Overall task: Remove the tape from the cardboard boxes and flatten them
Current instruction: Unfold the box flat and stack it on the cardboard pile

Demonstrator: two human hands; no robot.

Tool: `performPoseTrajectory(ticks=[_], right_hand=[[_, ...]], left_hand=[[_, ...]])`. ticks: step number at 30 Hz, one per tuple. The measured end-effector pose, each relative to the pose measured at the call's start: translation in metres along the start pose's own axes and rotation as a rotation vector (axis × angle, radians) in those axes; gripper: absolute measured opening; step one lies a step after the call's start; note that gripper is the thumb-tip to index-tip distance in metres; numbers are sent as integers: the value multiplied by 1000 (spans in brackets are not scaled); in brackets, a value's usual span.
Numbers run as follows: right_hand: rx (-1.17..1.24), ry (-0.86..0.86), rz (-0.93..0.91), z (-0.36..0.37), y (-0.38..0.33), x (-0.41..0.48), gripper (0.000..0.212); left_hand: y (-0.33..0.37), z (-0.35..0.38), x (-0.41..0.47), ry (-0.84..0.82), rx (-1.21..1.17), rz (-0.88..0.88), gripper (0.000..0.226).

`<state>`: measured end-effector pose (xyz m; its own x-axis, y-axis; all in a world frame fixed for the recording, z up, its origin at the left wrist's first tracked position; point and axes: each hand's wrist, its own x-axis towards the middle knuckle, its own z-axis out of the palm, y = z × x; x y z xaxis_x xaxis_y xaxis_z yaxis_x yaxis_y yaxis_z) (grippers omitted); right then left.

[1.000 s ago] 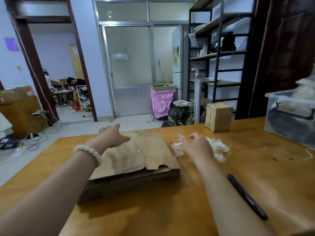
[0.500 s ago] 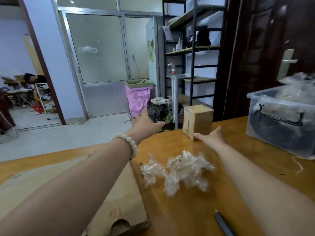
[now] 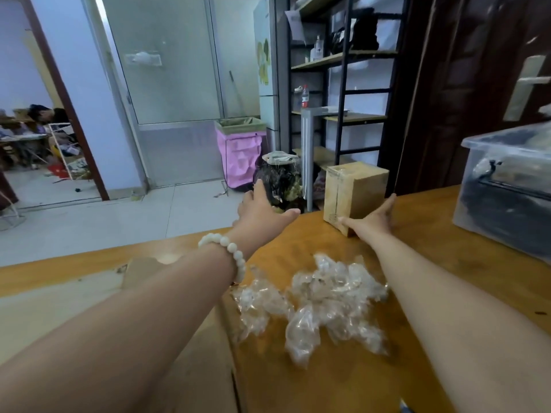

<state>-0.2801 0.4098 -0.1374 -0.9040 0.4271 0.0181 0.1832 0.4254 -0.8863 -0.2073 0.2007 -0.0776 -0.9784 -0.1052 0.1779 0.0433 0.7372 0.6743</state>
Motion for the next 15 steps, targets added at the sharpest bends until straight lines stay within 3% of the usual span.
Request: performPoseTrajectory(ticks=[7, 15], right_hand=[[-22, 39, -162, -14, -22, -35, 117], [18, -126, -519, -45, -98, -128, 114]], left_hand=[[14, -18, -13, 15, -99, 20, 100], [39, -76, -63, 84, -272, 39, 99]])
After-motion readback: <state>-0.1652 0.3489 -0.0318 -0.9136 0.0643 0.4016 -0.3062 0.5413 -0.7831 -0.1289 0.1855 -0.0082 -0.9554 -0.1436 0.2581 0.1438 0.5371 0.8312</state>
